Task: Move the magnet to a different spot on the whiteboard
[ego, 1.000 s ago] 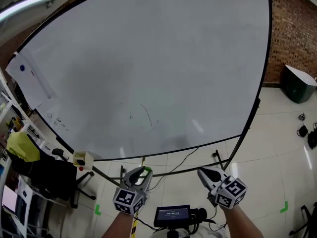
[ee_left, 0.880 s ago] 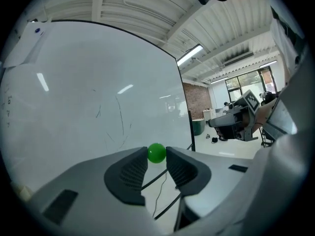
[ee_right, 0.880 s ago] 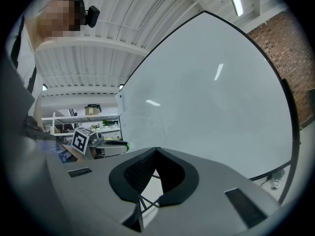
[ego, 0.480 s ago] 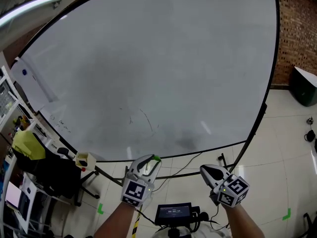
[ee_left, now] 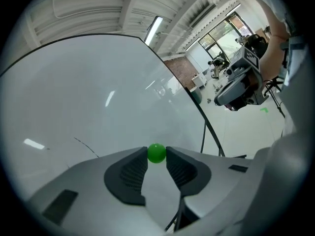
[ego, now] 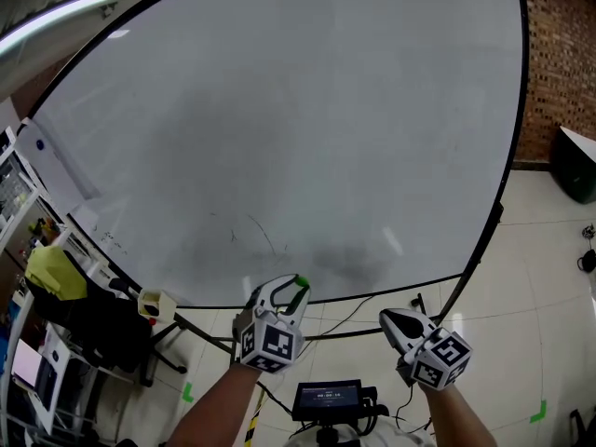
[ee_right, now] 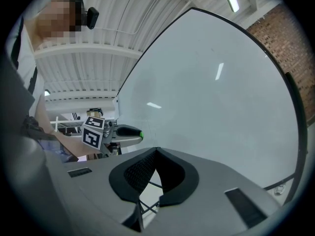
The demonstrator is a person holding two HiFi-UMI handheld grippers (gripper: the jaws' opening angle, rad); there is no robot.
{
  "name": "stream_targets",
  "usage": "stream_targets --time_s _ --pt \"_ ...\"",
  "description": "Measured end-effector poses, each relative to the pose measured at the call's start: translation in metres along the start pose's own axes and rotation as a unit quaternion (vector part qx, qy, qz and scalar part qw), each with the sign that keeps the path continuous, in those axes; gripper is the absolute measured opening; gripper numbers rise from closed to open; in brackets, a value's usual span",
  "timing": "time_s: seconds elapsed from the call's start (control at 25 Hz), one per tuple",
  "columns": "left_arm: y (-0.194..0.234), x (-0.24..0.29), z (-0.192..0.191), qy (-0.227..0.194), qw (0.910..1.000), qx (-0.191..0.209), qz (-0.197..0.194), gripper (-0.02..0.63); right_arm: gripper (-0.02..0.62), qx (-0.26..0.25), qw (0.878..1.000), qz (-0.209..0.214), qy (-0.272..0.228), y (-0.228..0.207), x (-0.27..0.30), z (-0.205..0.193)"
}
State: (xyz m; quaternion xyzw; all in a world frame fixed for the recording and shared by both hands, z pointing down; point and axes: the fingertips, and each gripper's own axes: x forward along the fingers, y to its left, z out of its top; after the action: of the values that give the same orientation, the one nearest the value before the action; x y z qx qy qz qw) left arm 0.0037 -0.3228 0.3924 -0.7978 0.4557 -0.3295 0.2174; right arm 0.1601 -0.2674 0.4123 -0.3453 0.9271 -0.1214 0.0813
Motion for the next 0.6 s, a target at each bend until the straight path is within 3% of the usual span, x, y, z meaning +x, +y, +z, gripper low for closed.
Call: stream_targets --time_s 0.2,0.36,0.6 --pt "0.005 0.022 0.015 0.030 0.9953 0.080 0.045 0.127 0.028 0.007 1.000 0.006 -0.002 -0.019 -0.003 0.002" --pt "0.004 0.039 0.028 0.043 0.9895 0.127 0.055 0.127 0.028 0.012 1.000 0.012 -0.002 -0.032 -0.003 0.002" --pt "0.010 0.069 0.040 0.063 0.9735 0.208 0.071 0.127 0.028 0.018 1.000 0.018 0.000 -0.053 -0.005 0.002"
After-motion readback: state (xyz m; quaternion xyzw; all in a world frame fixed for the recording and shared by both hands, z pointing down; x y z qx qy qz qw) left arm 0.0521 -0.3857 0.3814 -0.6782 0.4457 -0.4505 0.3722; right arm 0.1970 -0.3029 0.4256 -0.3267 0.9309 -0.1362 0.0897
